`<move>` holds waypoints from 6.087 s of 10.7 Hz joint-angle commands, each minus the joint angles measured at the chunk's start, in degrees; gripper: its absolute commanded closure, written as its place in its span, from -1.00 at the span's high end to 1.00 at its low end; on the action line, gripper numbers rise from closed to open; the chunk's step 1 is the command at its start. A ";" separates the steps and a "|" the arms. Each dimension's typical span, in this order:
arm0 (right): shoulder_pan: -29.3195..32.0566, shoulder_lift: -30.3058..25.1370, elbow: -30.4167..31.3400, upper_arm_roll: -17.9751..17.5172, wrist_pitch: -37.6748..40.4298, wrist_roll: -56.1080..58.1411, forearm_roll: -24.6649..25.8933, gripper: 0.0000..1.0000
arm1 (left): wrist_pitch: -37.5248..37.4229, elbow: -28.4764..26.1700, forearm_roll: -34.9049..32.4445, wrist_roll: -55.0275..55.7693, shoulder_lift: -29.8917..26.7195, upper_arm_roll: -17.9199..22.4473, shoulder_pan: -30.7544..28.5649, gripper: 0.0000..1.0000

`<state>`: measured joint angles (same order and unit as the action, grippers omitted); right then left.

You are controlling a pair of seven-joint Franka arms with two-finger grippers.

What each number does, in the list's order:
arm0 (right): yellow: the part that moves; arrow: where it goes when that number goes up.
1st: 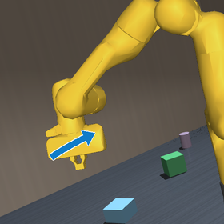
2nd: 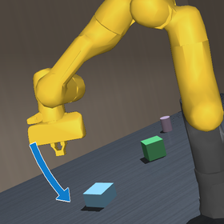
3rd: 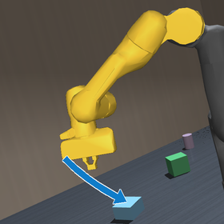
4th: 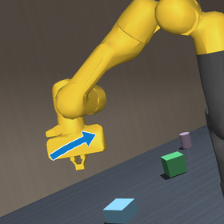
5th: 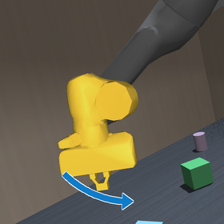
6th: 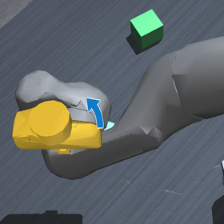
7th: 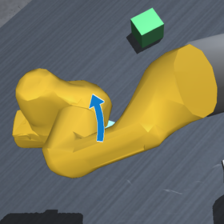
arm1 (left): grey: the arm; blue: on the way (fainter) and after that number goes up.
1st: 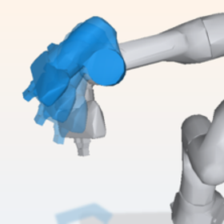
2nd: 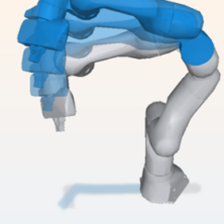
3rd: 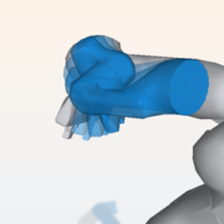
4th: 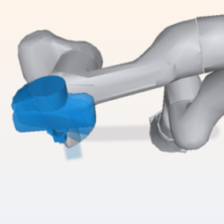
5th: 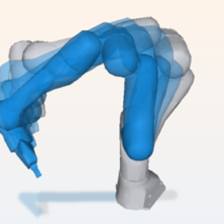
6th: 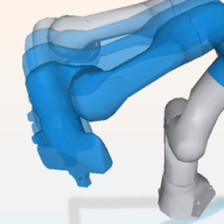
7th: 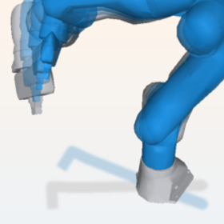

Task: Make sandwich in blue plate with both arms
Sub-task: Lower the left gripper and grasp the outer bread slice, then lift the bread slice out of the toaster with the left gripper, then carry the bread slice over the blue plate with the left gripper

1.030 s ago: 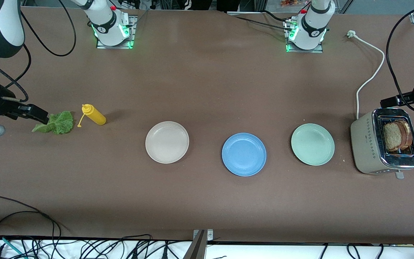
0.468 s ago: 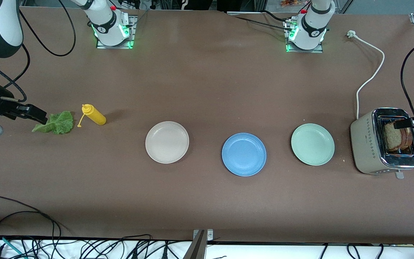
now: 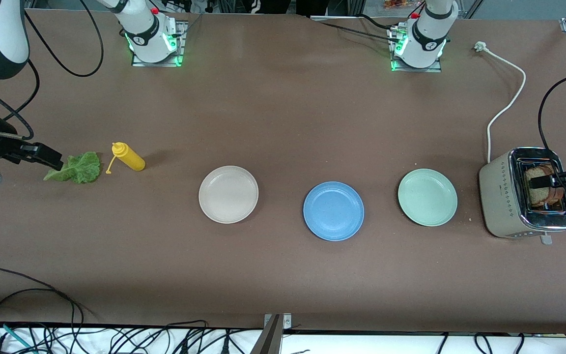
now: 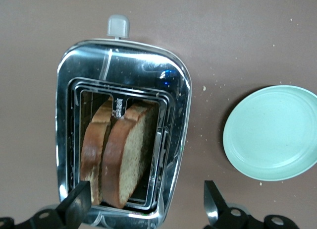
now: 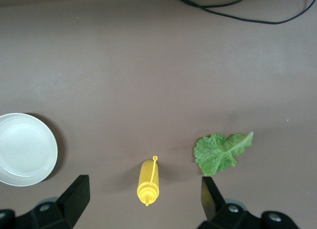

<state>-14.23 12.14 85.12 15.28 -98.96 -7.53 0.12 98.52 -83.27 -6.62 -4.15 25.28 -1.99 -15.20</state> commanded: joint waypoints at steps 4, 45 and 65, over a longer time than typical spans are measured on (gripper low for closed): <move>0.26 -0.80 0.13 0.01 -0.10 -0.29 -1.00 1.00 | 2.99 1.80 2.48 -3.93 3.89 -0.47 -1.94 1.00; 0.34 -0.80 0.13 0.10 0.17 -0.02 -1.00 1.00 | -15.64 2.94 4.50 -4.11 -8.06 -5.30 -0.19 -1.00; 0.52 -0.98 0.13 0.63 0.26 0.15 -1.00 1.00 | 7.30 -2.34 54.68 5.73 9.51 -5.66 20.72 -1.00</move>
<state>-13.90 12.05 85.04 15.92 -98.95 -7.53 -0.06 104.80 -86.48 43.35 1.76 32.51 -8.41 4.08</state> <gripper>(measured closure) 0.000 0.916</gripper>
